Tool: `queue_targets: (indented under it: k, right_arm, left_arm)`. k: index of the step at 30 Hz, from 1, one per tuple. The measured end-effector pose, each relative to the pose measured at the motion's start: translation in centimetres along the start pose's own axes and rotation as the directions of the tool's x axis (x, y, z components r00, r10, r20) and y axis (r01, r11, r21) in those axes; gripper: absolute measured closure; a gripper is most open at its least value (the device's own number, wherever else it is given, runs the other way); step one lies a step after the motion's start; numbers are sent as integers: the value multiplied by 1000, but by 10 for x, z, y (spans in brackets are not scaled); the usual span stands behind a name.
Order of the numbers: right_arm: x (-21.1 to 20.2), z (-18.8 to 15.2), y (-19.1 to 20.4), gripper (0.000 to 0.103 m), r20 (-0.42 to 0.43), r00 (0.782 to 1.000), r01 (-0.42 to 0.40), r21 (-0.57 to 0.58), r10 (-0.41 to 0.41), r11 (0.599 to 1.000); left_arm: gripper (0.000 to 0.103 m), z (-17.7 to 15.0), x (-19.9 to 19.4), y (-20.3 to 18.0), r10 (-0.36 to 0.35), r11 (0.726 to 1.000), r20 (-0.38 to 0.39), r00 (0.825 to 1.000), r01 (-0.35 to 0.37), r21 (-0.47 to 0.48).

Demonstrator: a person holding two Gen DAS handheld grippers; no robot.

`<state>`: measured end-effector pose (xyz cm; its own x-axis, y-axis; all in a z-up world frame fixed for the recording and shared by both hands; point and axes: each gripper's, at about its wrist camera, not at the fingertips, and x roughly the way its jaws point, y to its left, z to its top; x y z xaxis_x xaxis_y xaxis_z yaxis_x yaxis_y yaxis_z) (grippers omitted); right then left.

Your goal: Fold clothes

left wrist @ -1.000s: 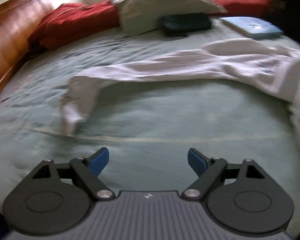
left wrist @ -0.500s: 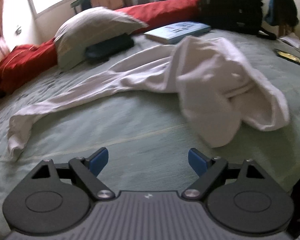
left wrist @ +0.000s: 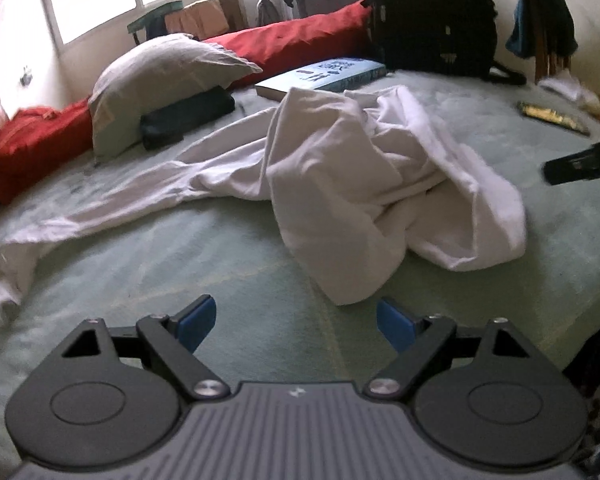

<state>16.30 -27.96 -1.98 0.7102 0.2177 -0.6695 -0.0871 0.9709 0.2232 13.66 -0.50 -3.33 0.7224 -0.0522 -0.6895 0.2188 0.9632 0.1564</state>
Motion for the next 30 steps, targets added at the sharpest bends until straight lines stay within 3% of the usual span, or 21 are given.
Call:
queue_targets:
  k: [8,10,15,22,24,27,30]
  right_arm:
    - [32,16,54,0,-50,992,-117,-56,115,992]
    - [42,16,67,0,-62,992,-115,-78,110,990]
    - [65,9,65,0,-99,994,42,-143,-56,989]
    - [54,15,12,0,-58,964,256,-83,-261,963]
    - [52,17,4,0,-72,966,244,-36,-247,969]
    - [57,14,7,0,-108,986,128,6,-127,992]
    - [67,9,14,0,-134,984,114,-14,-115,993]
  left_arm:
    - [12,-3,-6,1,8,1000,21,1000,-8,-6]
    - [12,-3,-7,4,10,1000,24,1000,-10,-17]
    - [12,-8,-6,12,20,999,17,1000,-19,-38]
    - [12,-10,-2,15,6,998,14,1000,-5,-57]
    - [12,-10,-2,12,-5,999,15,1000,6,-52]
    - [12,-11,-3,10,-12,999,16,1000,13,-49]
    - [12,-11,-5,10,-6,999,16,1000,6,-53]
